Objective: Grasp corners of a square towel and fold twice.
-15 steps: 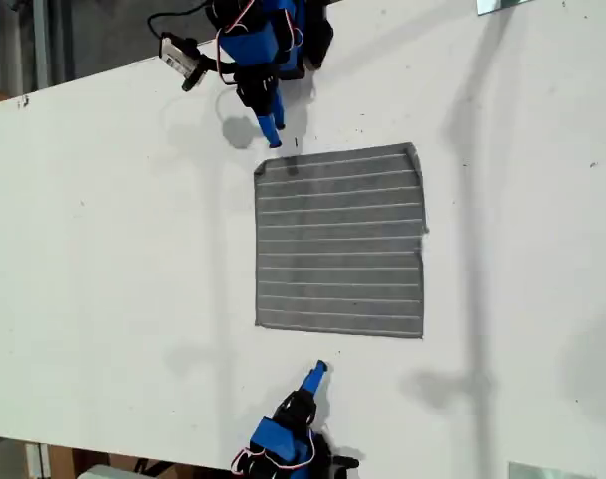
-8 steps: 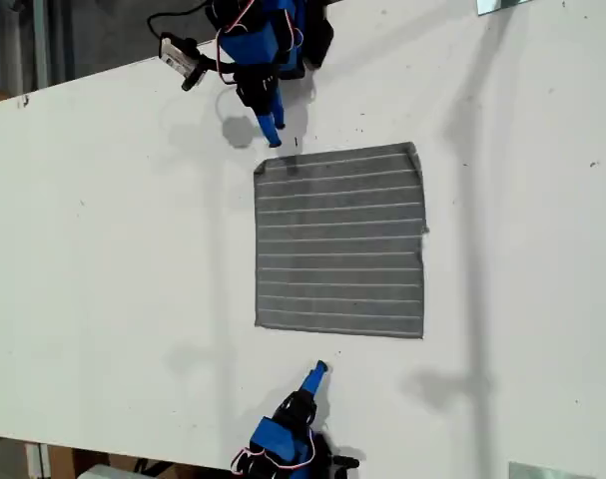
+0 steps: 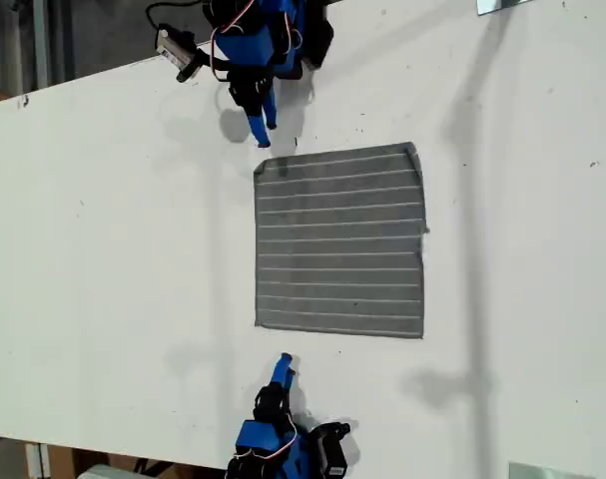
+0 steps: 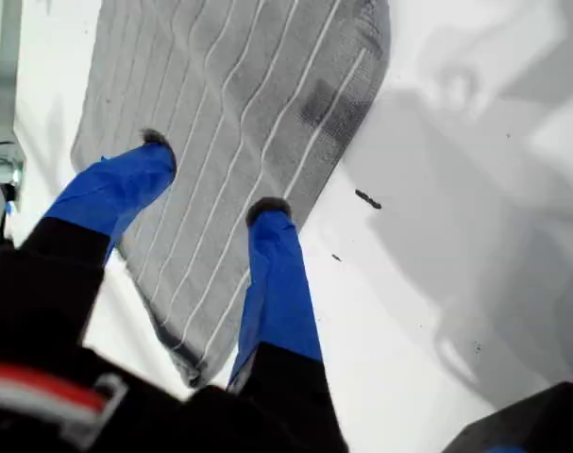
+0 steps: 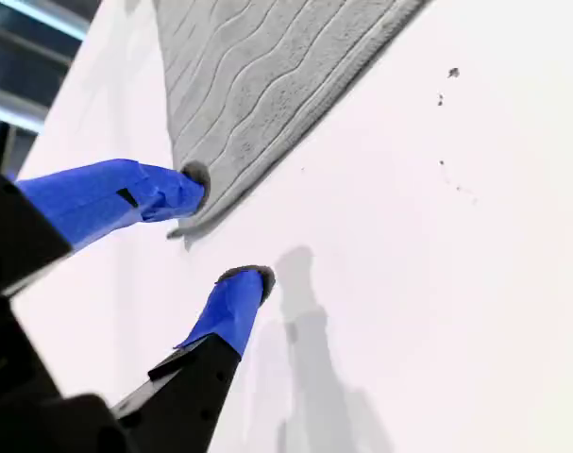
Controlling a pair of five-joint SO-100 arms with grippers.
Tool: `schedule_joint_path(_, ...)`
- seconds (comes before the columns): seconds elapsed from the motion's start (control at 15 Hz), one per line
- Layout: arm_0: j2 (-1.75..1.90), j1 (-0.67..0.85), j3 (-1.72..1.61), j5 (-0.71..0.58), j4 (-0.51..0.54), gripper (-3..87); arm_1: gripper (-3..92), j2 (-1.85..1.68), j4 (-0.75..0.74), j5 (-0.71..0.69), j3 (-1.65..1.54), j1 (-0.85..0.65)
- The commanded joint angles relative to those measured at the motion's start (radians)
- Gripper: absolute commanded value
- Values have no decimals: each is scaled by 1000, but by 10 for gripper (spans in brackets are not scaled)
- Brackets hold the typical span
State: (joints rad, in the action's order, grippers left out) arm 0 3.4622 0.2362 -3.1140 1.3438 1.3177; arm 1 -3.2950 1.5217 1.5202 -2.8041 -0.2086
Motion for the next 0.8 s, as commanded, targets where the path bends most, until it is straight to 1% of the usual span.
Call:
schedule_joint_path(0.0, 3, -91, -5, 78, -11, 172, 213, 0, 25, -21, 25, 31)
schedule_joint_path(0.07, 3, -147, -5, 118, -11, 172, 212, 0, 21, -15, 20, 21)
schedule_joint_path(0.13, 3, -161, -5, 253, -11, 172, 213, 0, -21, 3, -21, 26)
schedule_joint_path(0.2, 3, -178, 5, 311, 6, 172, 182, 0, -72, 61, -57, 71)
schedule_joint_path(0.27, 3, -172, 11, 284, 14, 172, 52, 0, -120, 67, -77, 114)
schedule_joint_path(0.33, 3, -152, 9, 299, 14, 134, 51, 0, -144, 64, -74, 152)
schedule_joint_path(0.4, 3, -173, -5, 311, -12, 100, 97, 0, -167, 2, -60, 167)
schedule_joint_path(0.47, 3, -202, -5, 354, -12, 46, 66, 0, -152, -37, -49, 161)
schedule_joint_path(0.53, 3, -198, -5, 365, -12, 47, 13, 0, -110, 0, -46, 144)
schedule_joint_path(0.6, 2, -224, -6, 407, -14, 47, 35, 0, -120, -5, -43, 161)
schedule_joint_path(0.67, 3, -245, -6, 426, -14, 86, 113, 0, -147, -8, -43, 186)
schedule_joint_path(0.73, 3, -247, -6, 408, -14, 137, 129, 0, -201, -29, -48, 207)
